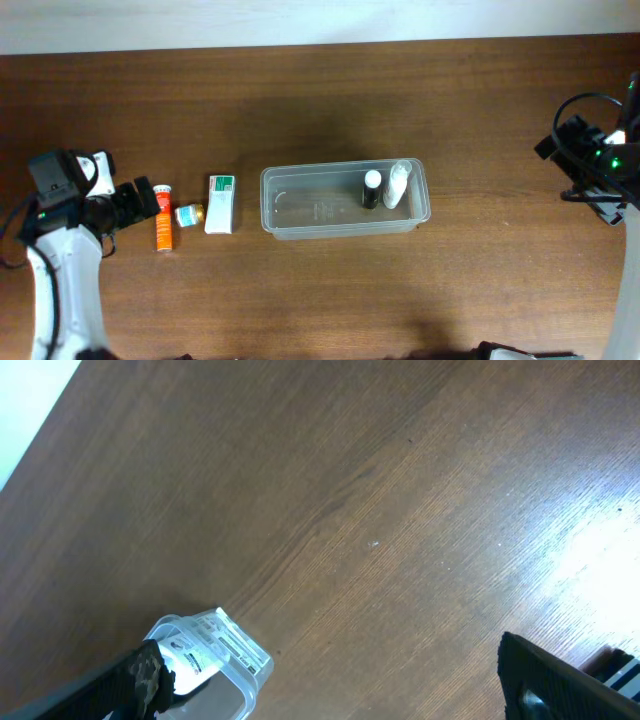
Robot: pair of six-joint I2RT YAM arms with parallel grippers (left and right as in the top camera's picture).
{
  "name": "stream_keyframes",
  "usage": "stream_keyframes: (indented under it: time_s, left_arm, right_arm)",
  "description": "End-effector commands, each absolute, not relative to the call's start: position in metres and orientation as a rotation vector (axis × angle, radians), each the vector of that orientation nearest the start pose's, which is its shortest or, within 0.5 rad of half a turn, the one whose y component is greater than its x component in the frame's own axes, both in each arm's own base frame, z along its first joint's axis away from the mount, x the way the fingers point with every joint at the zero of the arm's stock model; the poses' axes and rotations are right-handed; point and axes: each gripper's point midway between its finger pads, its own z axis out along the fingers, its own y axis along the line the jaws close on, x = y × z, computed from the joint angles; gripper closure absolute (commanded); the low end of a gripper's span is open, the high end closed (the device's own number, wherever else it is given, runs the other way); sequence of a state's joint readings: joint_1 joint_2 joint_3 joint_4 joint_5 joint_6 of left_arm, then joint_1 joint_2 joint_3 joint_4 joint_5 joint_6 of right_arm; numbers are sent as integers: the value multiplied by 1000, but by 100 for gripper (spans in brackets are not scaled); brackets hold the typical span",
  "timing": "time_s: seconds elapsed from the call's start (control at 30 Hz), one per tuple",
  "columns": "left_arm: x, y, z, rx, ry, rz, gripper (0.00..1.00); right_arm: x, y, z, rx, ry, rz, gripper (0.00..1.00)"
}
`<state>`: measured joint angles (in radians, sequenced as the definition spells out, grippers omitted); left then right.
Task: Pack container
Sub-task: 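Reach the left gripper to the orange tablet tube and grasp it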
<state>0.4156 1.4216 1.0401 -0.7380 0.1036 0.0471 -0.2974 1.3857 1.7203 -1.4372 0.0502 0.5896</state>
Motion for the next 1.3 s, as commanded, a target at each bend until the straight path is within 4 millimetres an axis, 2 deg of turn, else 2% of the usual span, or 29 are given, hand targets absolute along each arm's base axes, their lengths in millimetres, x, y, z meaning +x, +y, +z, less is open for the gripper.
stream_keyframes:
  time_s: [0.0, 0.07, 0.17, 0.3, 0.37, 0.57, 0.77, 0.93, 0.97, 1.1, 1.27]
  left_arm:
    - [317, 132, 91, -510, 2715, 50, 0]
    - [322, 133, 73, -517, 2746, 35, 0]
    - [329, 136, 57, -520, 2761, 28, 0]
    - [334, 137, 42, -479, 2782, 30, 1]
    - [340, 130, 37, -395, 2794, 9, 4]
    - [349, 115, 35, -281, 2801, 20, 5]
    - [346, 114, 21, -249, 2859, 127, 11]
    - [346, 113, 18, -257, 2865, 122, 11]
    - [346, 113, 18, -257, 2865, 122, 16]
    - [346, 113, 15, -257, 2870, 116, 22]
    - [343, 112, 2, -259, 2904, 105, 28]
  right_arm:
    - [279, -95, 292, 1153, 2406, 29, 2]
    - [279, -95, 292, 1153, 2406, 29, 2]
    - [279, -95, 292, 1153, 2406, 29, 2]
    - [279, -95, 292, 1153, 2406, 29, 2]
    - [279, -95, 292, 1153, 2406, 29, 2]
    - [279, -95, 292, 1153, 2406, 29, 2]
    - [279, -95, 292, 1153, 2406, 29, 2]
    - [279, -95, 292, 1153, 2406, 29, 2]
    - [279, -95, 292, 1153, 2406, 29, 2]
    - [279, -95, 292, 1153, 2406, 29, 2]
    - [279, -95, 292, 1153, 2406, 29, 2]
